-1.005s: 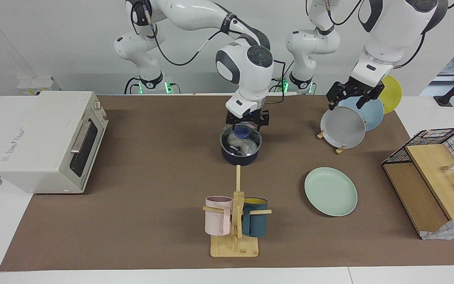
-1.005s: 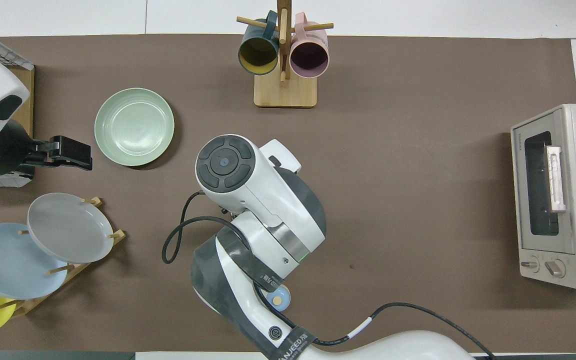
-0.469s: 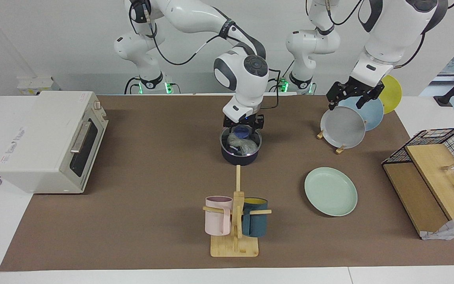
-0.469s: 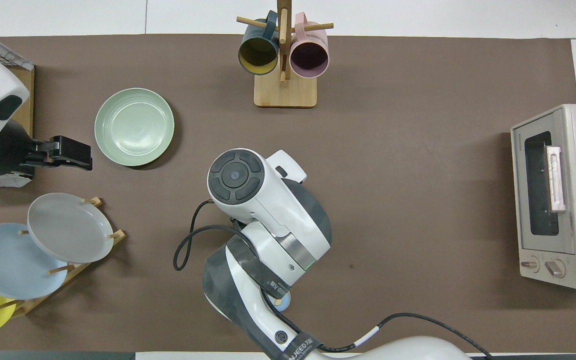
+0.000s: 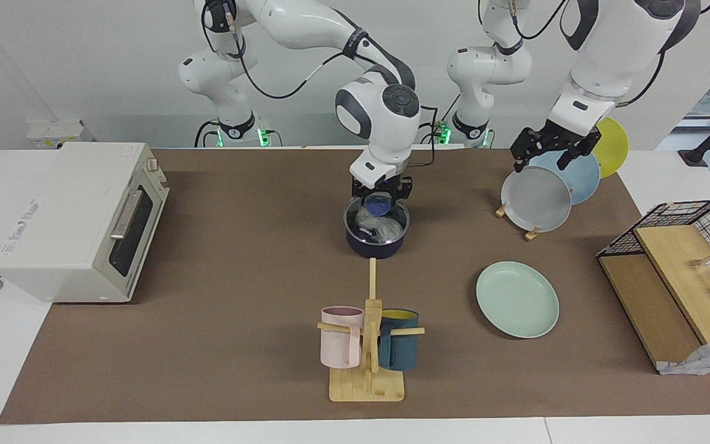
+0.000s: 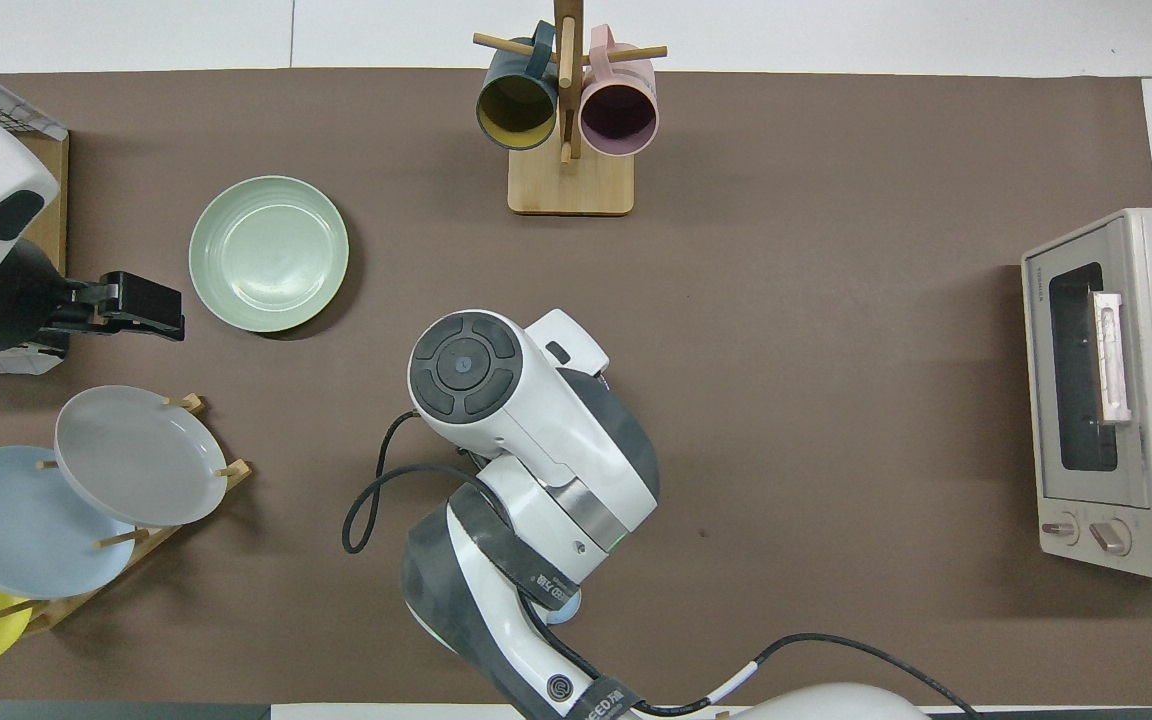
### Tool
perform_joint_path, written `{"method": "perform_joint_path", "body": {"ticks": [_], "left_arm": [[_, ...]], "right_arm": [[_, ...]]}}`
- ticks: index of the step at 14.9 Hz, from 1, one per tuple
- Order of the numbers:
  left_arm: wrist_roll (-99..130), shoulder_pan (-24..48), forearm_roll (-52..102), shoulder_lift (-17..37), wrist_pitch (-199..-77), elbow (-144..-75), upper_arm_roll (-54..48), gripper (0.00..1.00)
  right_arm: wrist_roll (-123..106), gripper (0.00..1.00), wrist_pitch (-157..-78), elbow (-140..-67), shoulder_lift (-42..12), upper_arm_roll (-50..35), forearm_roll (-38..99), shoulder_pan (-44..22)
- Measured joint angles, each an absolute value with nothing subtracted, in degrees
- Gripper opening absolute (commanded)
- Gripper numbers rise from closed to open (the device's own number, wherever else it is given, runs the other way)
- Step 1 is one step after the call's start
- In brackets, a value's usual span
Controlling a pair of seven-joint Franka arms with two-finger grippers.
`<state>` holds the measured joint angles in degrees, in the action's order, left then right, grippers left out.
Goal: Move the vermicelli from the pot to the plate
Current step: 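Grasp the knob of the glass lid with the right gripper, then lift the lid off the pot while the left gripper reaches the pot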
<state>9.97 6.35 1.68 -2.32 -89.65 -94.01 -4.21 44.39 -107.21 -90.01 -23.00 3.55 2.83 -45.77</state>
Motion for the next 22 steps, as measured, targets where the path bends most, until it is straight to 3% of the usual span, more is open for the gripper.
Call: {"method": "perform_joint_path", "body": {"ticks": [9,13,22], "left_arm": [[10.0,6.3,1.7,-2.3,-89.6,-94.0,-4.2,1.00],[10.0,6.3,1.7,-2.3,-89.6,-94.0,-4.1,1.00],[13.4,9.8,1.7,-2.5,-91.1,-94.7,-4.9,1.00]], "right_arm": [[44.2,0.61,-107.2,-89.8,-22.7,3.6,1.8,-46.0],[41.9,0.61,-104.4,-86.3,-21.3,4.4,1.0,-44.2],[13.8,0.61,-98.4,-86.0,-17.0,4.9,0.9,-26.0]]}}
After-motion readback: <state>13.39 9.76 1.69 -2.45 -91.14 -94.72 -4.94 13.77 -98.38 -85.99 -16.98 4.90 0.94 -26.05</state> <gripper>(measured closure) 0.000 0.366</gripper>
